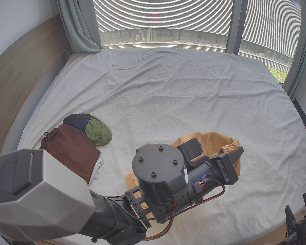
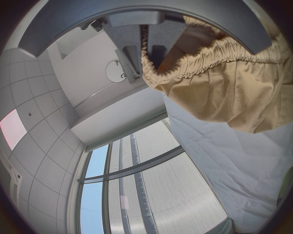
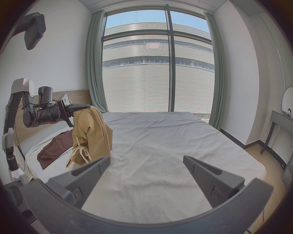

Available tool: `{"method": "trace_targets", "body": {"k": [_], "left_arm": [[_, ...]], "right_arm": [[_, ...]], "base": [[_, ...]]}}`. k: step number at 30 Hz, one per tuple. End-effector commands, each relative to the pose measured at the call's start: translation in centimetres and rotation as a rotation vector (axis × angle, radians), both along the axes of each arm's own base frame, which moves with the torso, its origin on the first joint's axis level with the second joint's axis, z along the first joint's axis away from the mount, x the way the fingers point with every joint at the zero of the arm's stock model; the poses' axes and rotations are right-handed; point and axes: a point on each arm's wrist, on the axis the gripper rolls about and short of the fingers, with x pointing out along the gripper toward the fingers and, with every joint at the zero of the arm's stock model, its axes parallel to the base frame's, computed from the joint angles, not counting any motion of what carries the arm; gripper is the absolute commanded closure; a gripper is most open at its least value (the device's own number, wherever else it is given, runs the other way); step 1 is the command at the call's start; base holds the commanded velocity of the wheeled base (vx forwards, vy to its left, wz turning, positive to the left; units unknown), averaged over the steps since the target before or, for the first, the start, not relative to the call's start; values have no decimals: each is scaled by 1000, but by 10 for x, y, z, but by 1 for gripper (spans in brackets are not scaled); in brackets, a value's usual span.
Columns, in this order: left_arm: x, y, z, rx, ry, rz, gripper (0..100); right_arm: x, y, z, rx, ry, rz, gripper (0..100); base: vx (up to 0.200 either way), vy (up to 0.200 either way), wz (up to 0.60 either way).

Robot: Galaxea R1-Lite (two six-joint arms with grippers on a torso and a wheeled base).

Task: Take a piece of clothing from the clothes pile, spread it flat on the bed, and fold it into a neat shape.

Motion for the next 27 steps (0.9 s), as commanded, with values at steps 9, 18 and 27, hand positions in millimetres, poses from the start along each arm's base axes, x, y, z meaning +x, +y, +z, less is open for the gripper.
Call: {"method": "trace_targets", "body": {"k": [9,18,27], "left_arm": [[-28,-20,59,-202,-49,-111,100],[-43,-7,126,-405,-75,-159,100],[-38,-3,133,-464,-26,-152,100]], "right_arm": [[0,0,-5,-2,1,0,0],[0,0,-4,-2,0,1,0],[0,0,-4,-2,0,0,0]], "base": [[0,0,0],[0,0,0],[0,0,0]]}}
